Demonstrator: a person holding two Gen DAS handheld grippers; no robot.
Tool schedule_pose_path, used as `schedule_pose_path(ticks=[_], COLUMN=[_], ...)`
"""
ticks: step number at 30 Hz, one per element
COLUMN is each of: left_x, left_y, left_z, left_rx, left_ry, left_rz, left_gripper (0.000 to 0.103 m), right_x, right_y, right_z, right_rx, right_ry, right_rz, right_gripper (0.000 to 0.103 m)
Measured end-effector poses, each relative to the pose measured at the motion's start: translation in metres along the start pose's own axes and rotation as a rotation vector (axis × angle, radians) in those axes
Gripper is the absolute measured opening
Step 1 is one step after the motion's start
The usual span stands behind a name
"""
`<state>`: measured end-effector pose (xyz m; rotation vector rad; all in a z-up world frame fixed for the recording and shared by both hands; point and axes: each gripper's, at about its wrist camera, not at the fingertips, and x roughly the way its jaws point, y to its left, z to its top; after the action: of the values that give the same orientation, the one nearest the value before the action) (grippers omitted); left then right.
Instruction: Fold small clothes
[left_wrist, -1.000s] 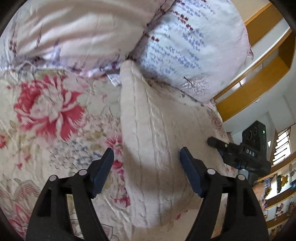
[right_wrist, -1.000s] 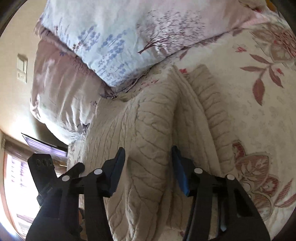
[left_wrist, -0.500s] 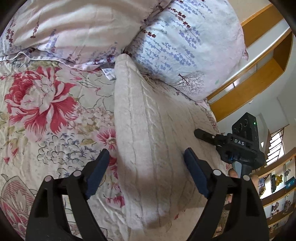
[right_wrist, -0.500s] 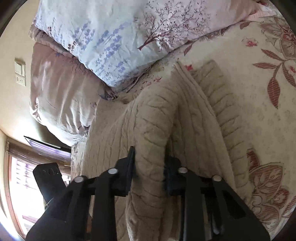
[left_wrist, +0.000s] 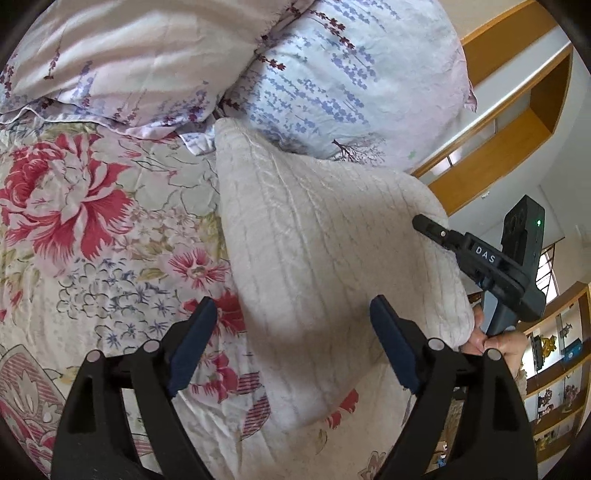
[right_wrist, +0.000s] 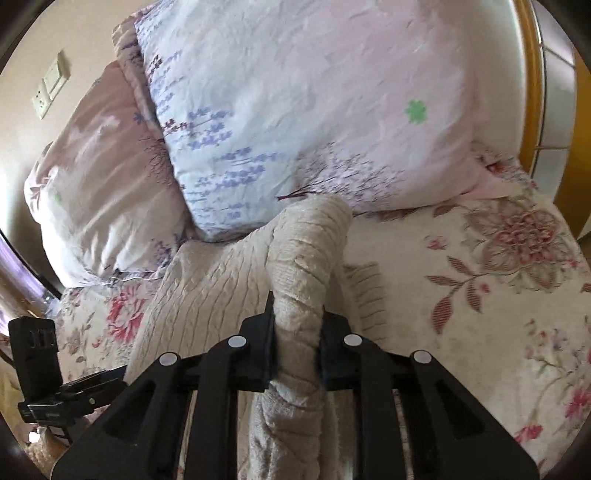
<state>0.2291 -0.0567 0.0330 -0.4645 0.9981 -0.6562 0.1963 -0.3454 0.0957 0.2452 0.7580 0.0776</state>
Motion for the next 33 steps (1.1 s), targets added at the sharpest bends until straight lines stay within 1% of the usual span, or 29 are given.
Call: schedule_pose_path(ticks=[3, 5, 6, 7, 9, 10, 12, 14, 15, 18, 19, 21, 22, 25, 26, 27, 28, 29, 32, 33], left_x=[0.000, 0.001, 0.001, 0.001, 0.001, 0.001, -0.004, -0.009, -0.011, -0.013, -0.013, -0.011, -0.010, -0.004, -0.003, -0.001, 0.000, 0.000, -0.001, -0.001], left_y=[-0.001, -0.001, -0.001, -0.001, -0.001, -0.001, -0.002, -0.003, -0.004, -0.007, -0.008, -0.012, -0.014, -0.017, -0.018, -0.018, -0.018, -0.018, -0.019, -0.019], left_z=[0.000, 0.001, 0.002, 0.001, 0.001, 0.000, -0.001, -0.003, -0.003, -0.002, -0.003, -0.006, -0.007, -0.012, -0.013, -0.014, -0.015, -0.016, -0.017, -0.017], left_rx=[0.012, 0.016, 0.016, 0.016, 0.011, 0.003, -0.008, 0.002, 0.000, -0.018, -0.024, -0.033, -0.035, -0.049, -0.056, -0.060, -0.065, -0.069, -0.067, -0.061], left_ry=[0.005, 0.008, 0.010, 0.012, 0.016, 0.018, 0.002, -0.019, -0.018, -0.001, 0.006, 0.017, 0.020, 0.035, 0.041, 0.044, 0.047, 0.051, 0.049, 0.049], left_rz=[-0.009, -0.021, -0.025, -0.030, -0.038, -0.043, -0.041, -0.036, -0.035, -0.048, -0.058, -0.071, -0.073, -0.071, -0.067, -0.062, -0.055, -0.052, -0.049, -0.045], left_gripper=[0.084, 0.083, 0.083, 0.083, 0.081, 0.081, 0.082, 0.083, 0.083, 0.083, 0.083, 0.083, 0.082, 0.082, 0.082, 0.082, 0.082, 0.082, 0.082, 0.082], right_x=[-0.004, 0.004, 0.015, 0.025, 0.052, 0.054, 0.039, 0.017, 0.001, -0.024, -0.031, -0.039, -0.042, -0.037, -0.034, -0.031, -0.030, -0.033, -0.057, -0.064], right_y=[0.000, -0.004, -0.009, -0.014, -0.033, -0.039, -0.051, -0.059, -0.063, -0.072, -0.073, -0.073, -0.070, -0.065, -0.064, -0.062, -0.061, -0.060, -0.058, -0.059], right_z=[0.006, 0.009, 0.009, 0.009, 0.005, 0.004, 0.001, -0.002, -0.008, -0.026, -0.035, -0.049, -0.057, -0.069, -0.072, -0.076, -0.078, -0.080, -0.078, -0.078], right_rx=[-0.003, -0.016, -0.024, -0.017, 0.040, 0.064, 0.128, 0.163, 0.186, 0.225, 0.232, 0.227, 0.219, 0.199, 0.186, 0.171, 0.169, 0.172, 0.165, 0.166], right_ry=[-0.021, -0.007, 0.016, 0.041, 0.140, 0.154, 0.110, 0.059, 0.029, 0.020, 0.025, 0.033, 0.045, 0.080, 0.091, 0.101, 0.103, 0.084, -0.016, -0.033], right_rz=[-0.005, -0.042, -0.083, -0.101, -0.131, -0.133, -0.107, -0.088, -0.057, 0.026, 0.048, 0.065, 0.070, 0.073, 0.059, 0.054, 0.055, 0.061, 0.073, 0.074], right_gripper=[0.018, 0.018, 0.018, 0.018, 0.020, 0.023, 0.034, 0.058, 0.060, 0.061, 0.061, 0.059, 0.057, 0.053, 0.044, 0.034, 0.012, 0.011, 0.010, 0.010])
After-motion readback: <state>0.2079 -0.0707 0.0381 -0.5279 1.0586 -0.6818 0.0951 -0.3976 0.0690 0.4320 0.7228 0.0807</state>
